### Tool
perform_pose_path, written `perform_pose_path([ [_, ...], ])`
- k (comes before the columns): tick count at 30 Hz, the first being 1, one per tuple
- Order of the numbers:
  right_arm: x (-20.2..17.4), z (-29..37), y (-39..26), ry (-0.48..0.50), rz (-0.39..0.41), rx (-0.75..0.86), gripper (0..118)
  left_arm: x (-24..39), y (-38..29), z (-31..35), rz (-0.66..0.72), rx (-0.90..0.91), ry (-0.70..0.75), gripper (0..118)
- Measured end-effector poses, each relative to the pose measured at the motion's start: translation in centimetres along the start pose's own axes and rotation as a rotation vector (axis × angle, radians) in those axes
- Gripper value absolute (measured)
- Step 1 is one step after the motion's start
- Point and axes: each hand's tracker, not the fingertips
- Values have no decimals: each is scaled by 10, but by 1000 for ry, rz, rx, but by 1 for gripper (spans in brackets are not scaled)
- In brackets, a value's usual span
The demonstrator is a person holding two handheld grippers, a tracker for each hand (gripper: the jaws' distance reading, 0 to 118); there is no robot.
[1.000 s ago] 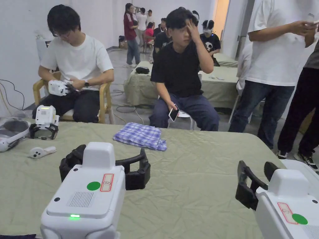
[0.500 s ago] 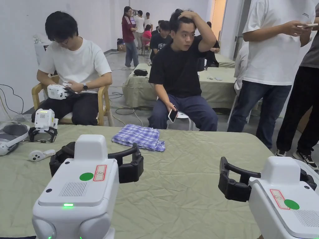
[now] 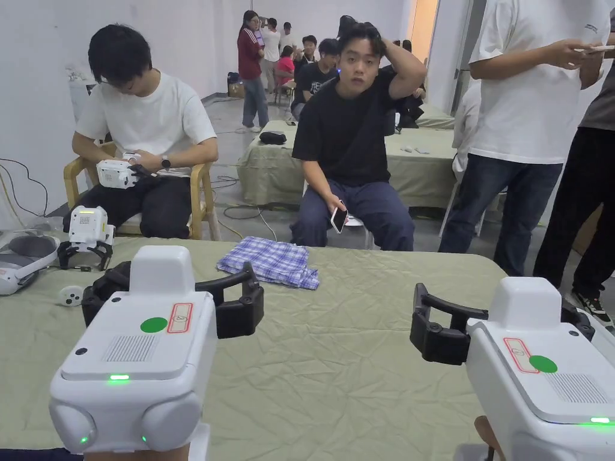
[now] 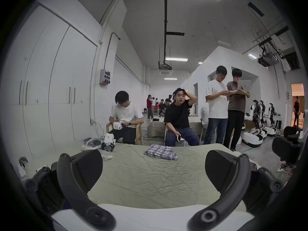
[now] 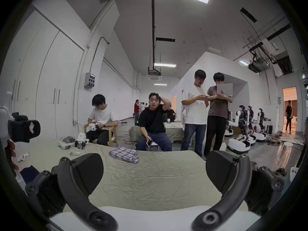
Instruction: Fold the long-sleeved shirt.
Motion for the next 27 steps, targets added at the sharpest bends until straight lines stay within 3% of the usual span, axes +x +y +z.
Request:
perform_pose_path([
  [27,-18,-3,-2,-2,21,-9,118,-8,-4,2,-26,2,3,111],
])
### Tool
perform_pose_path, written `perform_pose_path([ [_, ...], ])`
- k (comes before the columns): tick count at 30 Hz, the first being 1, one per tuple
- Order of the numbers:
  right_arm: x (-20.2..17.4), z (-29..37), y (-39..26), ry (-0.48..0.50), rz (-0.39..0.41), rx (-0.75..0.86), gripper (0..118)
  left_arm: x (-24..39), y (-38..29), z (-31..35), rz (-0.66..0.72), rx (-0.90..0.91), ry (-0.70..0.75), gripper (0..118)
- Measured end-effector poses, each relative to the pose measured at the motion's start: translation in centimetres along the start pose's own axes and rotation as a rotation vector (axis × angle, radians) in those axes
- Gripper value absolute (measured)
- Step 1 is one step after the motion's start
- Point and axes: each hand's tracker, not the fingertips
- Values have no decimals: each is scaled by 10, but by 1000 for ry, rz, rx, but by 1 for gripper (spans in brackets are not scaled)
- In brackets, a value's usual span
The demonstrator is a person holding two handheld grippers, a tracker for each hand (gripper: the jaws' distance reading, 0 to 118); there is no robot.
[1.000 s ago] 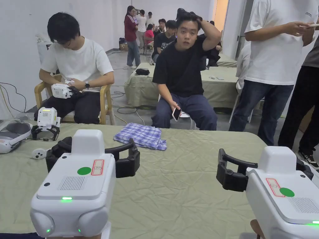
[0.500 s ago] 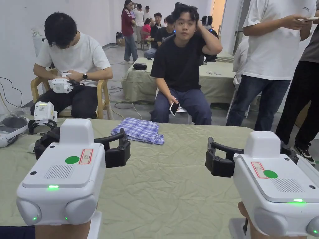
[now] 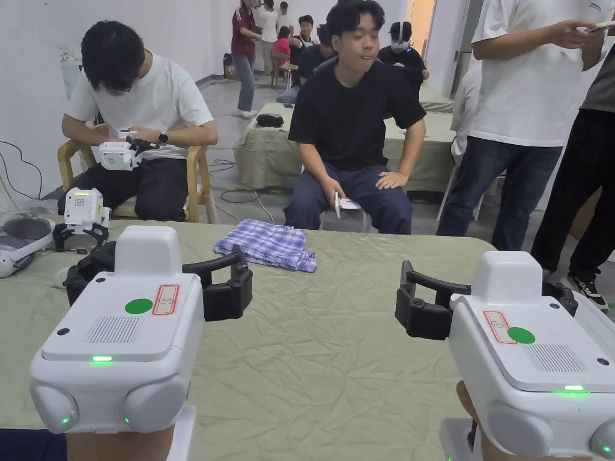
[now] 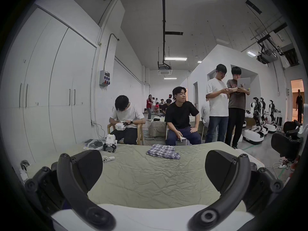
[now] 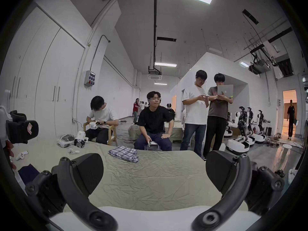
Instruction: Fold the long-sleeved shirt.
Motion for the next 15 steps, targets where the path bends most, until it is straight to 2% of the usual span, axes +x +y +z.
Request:
perform_pose_path([
  [15,-2,6,2,-9,10,17,118,1,0,2,-10,19,-2,111],
])
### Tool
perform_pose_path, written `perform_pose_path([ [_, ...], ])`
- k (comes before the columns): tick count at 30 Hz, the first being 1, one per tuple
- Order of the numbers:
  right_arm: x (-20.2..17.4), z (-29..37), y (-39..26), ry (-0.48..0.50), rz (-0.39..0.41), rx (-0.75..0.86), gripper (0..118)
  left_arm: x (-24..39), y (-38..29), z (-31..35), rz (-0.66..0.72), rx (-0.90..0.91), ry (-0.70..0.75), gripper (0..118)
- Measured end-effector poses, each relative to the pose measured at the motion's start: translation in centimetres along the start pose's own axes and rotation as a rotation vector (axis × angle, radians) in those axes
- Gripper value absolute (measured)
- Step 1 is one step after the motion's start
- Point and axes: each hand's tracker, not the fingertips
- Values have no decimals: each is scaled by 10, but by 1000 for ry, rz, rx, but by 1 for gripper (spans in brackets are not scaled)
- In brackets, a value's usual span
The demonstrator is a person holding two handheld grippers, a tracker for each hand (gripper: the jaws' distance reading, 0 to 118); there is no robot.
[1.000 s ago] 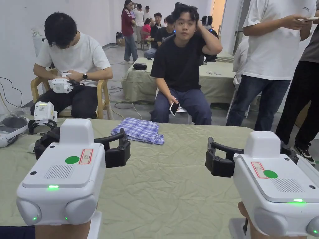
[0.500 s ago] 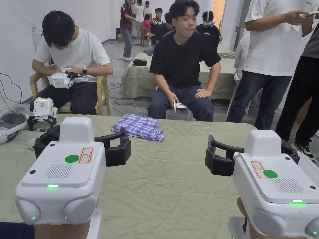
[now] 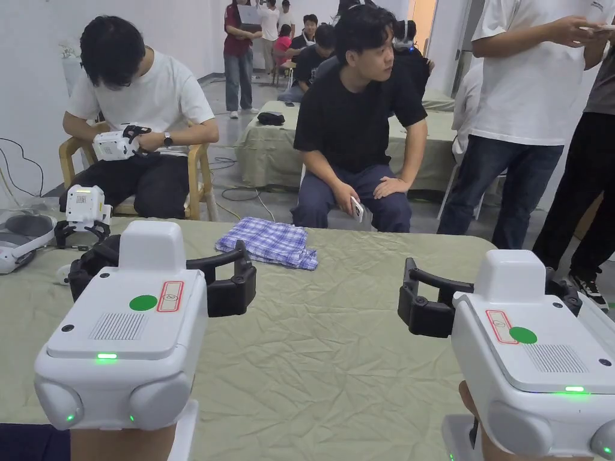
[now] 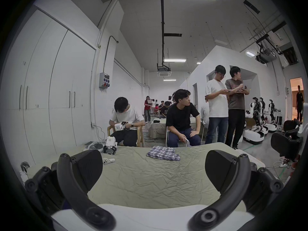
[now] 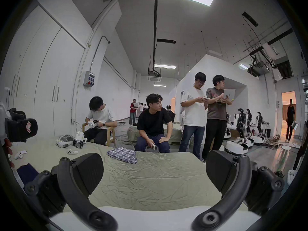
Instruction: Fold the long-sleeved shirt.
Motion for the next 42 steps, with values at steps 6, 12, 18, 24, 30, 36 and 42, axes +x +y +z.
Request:
perform_pose_path([
  [6,-1,-3,-2,4,1,2,118,-1,1,1,10,-2,-2,111],
  [12,-2,-3,-3,1,1,4,118,-2,0,-1,12,-8,-1,111],
  [18,-2,-6,-8,-1,3,-3,118,-3,-2,-1,22,-12,-4,111],
  [24,0,-5,-7,-12,2,6,118,-4,-3,-1,35,-5,-18,111],
  [30,-2,-3,-5,-13,-3,12,118,-1,-2,3,21,-5,-50,111],
  [36,-1,-7,-9,-9,3,8,118,-2,0,3,40,-6,-53,111],
  [42,-2,-6,-8,-8,3,5,118,-6,-1,-3,123,-46,-57,111],
])
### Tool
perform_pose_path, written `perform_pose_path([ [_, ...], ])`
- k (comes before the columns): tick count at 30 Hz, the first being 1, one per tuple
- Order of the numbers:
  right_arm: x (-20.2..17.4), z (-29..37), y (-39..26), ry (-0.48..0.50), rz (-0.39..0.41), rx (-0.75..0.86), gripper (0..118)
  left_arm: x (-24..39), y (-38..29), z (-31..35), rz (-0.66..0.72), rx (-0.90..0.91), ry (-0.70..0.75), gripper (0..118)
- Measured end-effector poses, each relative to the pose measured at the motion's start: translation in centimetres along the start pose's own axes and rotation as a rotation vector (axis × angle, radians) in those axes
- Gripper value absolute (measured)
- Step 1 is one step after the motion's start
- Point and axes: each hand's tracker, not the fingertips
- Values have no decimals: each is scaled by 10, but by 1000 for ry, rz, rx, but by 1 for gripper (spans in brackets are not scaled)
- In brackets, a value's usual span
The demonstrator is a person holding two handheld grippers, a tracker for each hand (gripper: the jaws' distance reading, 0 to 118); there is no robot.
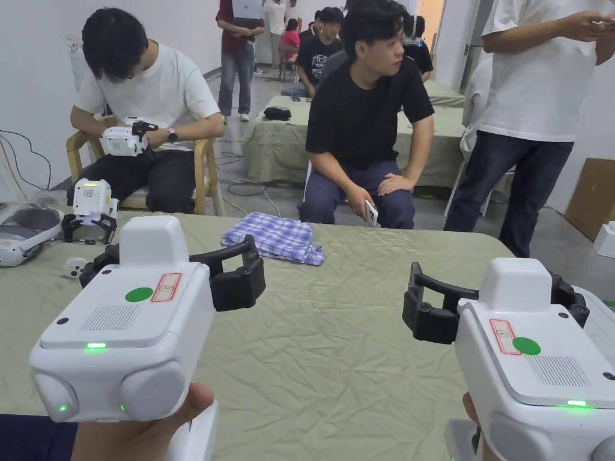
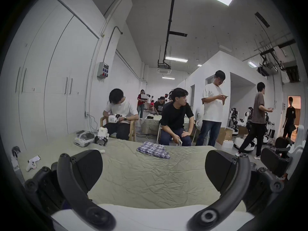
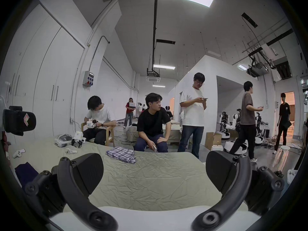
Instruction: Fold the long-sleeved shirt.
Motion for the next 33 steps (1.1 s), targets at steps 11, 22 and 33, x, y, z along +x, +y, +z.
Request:
perform_pose_path([
  [11,-4,0,-1,0,16,11,118,4,-1,3,-22,-16,18,111],
  [22,-6,4,3,-8,28,25,118,4,9,16,-29,9,33,111],
  [33,-3,3,2,-12,33,37,118,0,8,20,-60,13,52,111],
])
